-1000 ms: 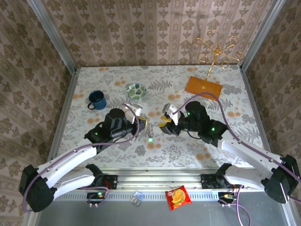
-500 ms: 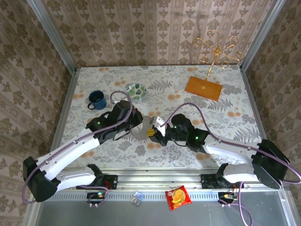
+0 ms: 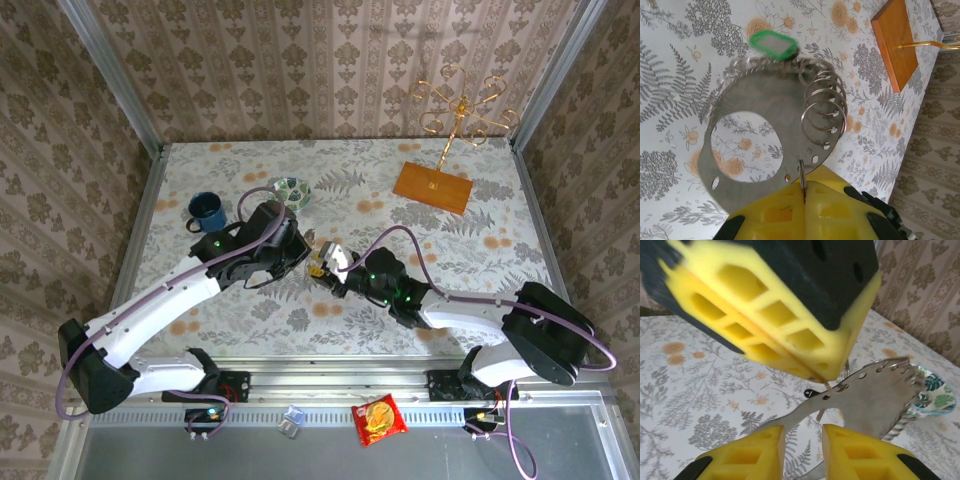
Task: Put the keys on the keyring
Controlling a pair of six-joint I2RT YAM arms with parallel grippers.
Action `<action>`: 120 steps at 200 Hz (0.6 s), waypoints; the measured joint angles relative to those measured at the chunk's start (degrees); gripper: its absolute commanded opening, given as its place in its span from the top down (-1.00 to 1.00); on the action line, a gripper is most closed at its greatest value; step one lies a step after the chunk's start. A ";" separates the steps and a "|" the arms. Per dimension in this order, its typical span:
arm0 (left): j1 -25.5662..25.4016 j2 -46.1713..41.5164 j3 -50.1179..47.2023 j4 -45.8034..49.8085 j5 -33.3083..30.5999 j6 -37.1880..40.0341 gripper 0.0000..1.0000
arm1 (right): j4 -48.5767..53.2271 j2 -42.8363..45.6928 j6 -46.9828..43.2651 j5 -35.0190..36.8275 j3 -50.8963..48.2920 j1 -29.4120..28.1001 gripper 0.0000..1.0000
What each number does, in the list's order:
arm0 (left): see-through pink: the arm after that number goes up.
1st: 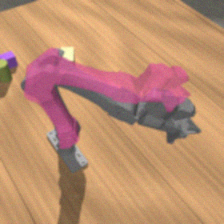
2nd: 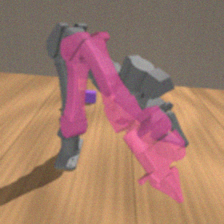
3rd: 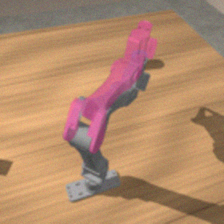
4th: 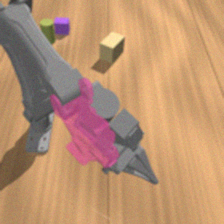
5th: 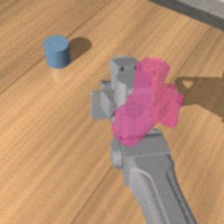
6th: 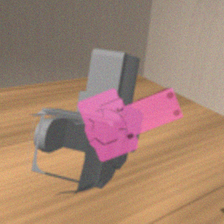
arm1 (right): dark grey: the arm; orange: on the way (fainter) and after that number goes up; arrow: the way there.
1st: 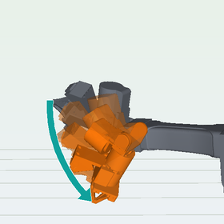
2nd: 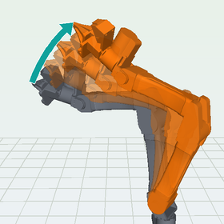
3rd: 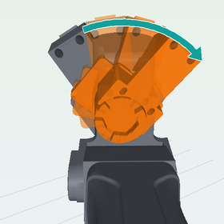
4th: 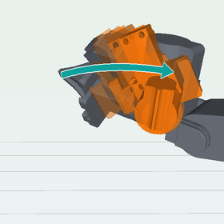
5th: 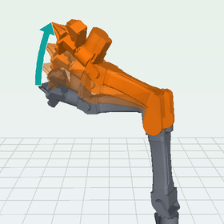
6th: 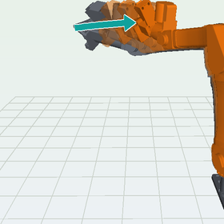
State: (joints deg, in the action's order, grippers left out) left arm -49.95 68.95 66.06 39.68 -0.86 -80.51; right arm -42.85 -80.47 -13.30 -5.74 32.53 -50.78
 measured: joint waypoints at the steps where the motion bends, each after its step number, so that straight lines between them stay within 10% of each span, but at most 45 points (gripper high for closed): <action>1: -0.02 0.00 0.02 0.02 0.04 -0.09 1.00 | -0.15 -0.04 -0.04 0.00 -0.04 0.00 0.44; 120: -0.61 0.63 0.04 1.68 2.21 -8.50 1.00 | -8.59 -1.33 -3.48 0.85 -2.78 0.00 0.48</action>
State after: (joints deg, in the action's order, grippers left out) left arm -50.57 69.58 66.11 41.36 1.34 -89.01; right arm -51.44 -81.80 -16.78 -4.89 29.76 -50.78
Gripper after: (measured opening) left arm 0.065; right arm 0.263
